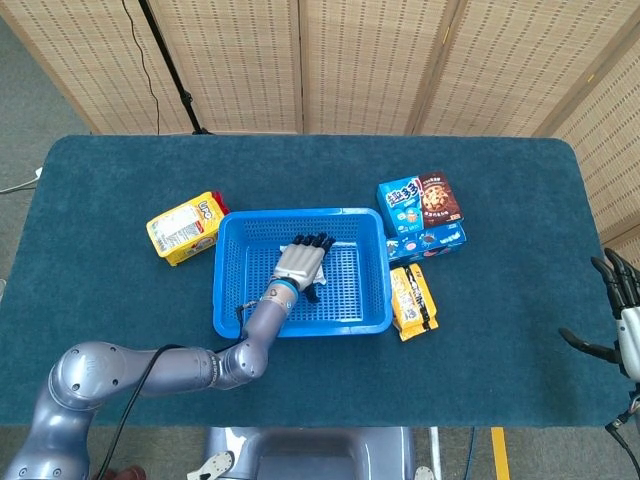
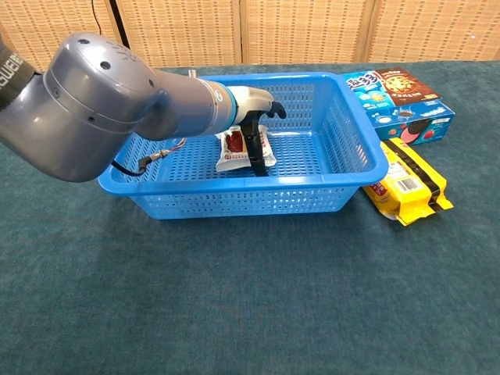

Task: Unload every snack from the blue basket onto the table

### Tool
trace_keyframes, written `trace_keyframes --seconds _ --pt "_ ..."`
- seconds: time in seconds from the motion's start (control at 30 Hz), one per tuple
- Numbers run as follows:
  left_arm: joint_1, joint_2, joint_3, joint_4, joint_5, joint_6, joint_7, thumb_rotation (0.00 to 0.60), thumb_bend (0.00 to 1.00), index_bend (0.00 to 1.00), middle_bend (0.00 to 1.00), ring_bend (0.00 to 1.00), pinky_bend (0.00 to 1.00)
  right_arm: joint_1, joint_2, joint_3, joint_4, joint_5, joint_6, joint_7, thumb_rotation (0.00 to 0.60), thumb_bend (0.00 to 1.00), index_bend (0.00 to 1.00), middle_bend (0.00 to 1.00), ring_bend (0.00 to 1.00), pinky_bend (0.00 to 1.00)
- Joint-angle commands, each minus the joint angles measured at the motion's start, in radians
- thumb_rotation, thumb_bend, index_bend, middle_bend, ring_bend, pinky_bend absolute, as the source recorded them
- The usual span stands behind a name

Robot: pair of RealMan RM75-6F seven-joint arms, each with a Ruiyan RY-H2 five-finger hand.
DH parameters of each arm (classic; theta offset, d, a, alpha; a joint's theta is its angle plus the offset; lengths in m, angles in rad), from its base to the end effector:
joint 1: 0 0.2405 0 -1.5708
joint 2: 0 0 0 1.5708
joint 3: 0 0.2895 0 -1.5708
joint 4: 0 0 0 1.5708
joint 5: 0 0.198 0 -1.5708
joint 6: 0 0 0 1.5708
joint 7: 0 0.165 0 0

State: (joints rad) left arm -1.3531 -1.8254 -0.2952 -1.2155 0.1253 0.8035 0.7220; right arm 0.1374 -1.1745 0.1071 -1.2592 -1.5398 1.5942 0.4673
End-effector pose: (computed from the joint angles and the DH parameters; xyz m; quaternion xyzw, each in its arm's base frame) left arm -0.0080 0.4413 -0.1168 -0.7451 -0.4830 -0.2631 0.3774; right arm -0.3612 -0.2352 0.2253 0.5500 -0.3596 0.5136 0.5517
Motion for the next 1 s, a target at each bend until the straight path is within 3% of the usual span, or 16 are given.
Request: trace_keyframes --seconds 0.03,0.23,0.6,0.83,1.0 --pt "-0.005 -0.01 -0.005 0.014 -0.014 0.008 0.004 0.6 0.01 0.0 0.0 0.01 0.15 0.0 0.0 0.0 0.001 -0.001 -0.002 0.003 0.6 0.0 0.04 0.0 0.0 0.08" --pt "-0.015 -0.033 -0.005 0.046 -0.053 0.025 0.038 0.6 0.06 0.11 0.03 0.14 0.36 -0.001 0.001 0.002 0.001 -0.003 -0.004 0.009 0.6 0.0 0.04 0.0 0.0 0.08" --pt "0.008 -0.054 -0.027 0.047 0.012 0.092 0.019 0.6 0.22 0.41 0.3 0.35 0.54 -0.004 0.002 0.009 0.003 0.0 -0.001 0.017 0.6 0.0 0.04 0.0 0.0 0.08" --pt "0.057 0.015 -0.065 -0.069 0.084 0.12 -0.037 0.6 0.24 0.46 0.33 0.36 0.54 -0.006 0.004 0.01 0.0 -0.003 -0.001 0.018 0.6 0.0 0.04 0.0 0.0 0.08" --pt "0.126 0.155 -0.124 -0.259 0.145 0.127 -0.123 0.6 0.24 0.46 0.33 0.36 0.54 -0.007 0.006 0.009 -0.006 -0.006 0.001 0.015 0.6 0.0 0.04 0.0 0.0 0.08"
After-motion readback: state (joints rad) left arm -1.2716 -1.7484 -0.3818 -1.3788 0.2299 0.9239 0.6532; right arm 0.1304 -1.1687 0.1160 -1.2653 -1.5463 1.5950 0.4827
